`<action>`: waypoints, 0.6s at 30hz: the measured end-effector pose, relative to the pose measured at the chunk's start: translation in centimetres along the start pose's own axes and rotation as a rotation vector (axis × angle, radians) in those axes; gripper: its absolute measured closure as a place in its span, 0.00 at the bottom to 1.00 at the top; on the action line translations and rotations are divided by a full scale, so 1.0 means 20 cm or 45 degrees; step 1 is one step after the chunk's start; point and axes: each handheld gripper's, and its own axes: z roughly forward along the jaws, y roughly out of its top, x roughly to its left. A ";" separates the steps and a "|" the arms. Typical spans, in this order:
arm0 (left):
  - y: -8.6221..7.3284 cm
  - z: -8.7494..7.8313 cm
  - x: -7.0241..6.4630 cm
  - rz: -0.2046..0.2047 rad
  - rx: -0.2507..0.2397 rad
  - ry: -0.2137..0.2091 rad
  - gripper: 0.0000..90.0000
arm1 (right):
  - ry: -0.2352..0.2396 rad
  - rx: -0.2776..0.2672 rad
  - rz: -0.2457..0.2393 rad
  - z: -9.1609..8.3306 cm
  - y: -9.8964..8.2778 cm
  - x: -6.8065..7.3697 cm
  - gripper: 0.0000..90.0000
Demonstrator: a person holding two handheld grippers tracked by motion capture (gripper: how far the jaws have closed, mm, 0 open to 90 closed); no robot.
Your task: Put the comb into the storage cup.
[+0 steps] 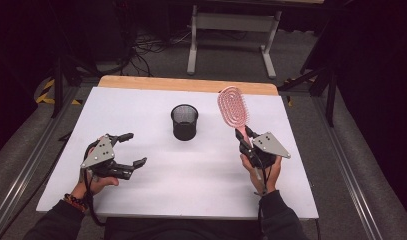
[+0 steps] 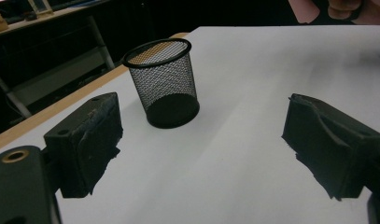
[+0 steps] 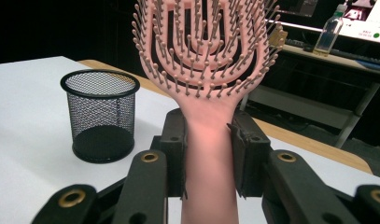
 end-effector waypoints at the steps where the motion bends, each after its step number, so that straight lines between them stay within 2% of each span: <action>1: 0.01 0.01 0.00 -0.003 -0.005 -0.004 0.14 | 0.008 -0.005 0.004 0.00 0.00 0.01 0.77; 11: 0.05 0.08 -0.02 0.011 -0.006 -0.026 0.13 | 0.033 -0.029 -0.036 -0.02 0.01 0.07 0.77; 18: 0.07 0.10 -0.04 0.013 -0.006 -0.042 0.13 | 0.043 -0.046 -0.036 -0.03 0.02 0.09 0.77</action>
